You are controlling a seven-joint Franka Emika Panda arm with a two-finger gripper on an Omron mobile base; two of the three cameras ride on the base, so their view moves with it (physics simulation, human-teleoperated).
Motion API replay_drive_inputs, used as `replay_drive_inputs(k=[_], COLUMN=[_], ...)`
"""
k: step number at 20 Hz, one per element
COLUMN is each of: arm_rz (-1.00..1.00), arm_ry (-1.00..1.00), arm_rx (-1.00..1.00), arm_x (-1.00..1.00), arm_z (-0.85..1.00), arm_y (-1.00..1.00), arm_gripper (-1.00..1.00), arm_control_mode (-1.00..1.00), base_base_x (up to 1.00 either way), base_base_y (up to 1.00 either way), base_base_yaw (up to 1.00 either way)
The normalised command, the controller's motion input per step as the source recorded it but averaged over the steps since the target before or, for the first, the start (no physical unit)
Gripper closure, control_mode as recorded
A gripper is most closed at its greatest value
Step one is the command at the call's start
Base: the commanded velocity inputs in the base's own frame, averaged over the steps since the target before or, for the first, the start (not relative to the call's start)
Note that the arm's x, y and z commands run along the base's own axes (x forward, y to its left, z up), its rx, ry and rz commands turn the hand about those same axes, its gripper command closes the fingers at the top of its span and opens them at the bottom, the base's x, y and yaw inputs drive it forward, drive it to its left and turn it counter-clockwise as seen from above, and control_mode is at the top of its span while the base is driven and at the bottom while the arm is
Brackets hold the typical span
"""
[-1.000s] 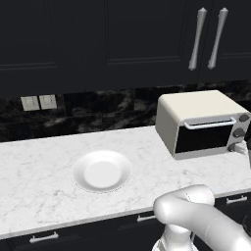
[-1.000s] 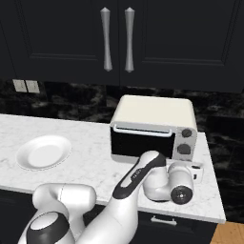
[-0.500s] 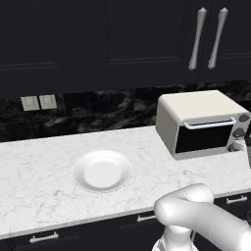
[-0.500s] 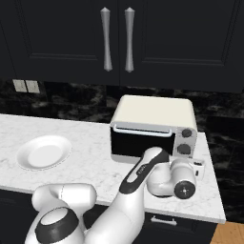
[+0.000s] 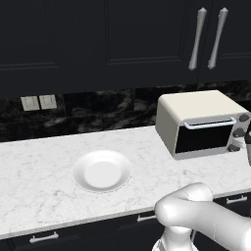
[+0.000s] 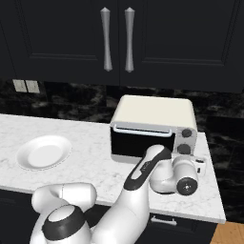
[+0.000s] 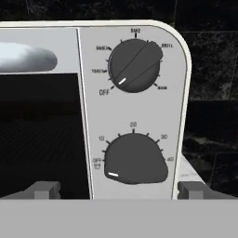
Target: Pick up the kebab skewer and baguette bread, and place them inside the toaster oven. Close the toaster oven door and start by setting the timer.
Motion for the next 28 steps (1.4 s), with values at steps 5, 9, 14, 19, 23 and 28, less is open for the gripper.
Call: replay_drive_inputs(k=[5, 9, 14, 19, 23, 28], arm_rz=[0.02, 0.01, 0.00, 0.00, 0.00, 0.00], arm_ry=[0.00, 0.00, 0.00, 0.00, 0.00, 0.00], arm_rx=[0.00, 0.00, 0.00, 0.00, 0.00, 0.00], arm_x=[0.12, 0.12, 0.12, 0.02, 0.06, 0.10], arm_z=[0.00, 0.00, -0.02, -0.05, -0.07, 0.00], arm_y=[-0.18, -0.08, 0.00, 0.06, 0.11, 0.01], arm_gripper=[-1.00, -1.00, -1.00, -1.00, -1.00, -1.00], arm_control_mode=[-1.00, -1.00, -1.00, -1.00, -1.00, -1.00], base_base_x=[0.00, 0.00, 0.00, 0.00, 0.00, 0.00], base_base_y=[0.00, 0.00, 0.00, 0.00, 0.00, 0.00], base_base_yaw=[0.00, 0.00, 0.00, 0.00, 0.00, 0.00])
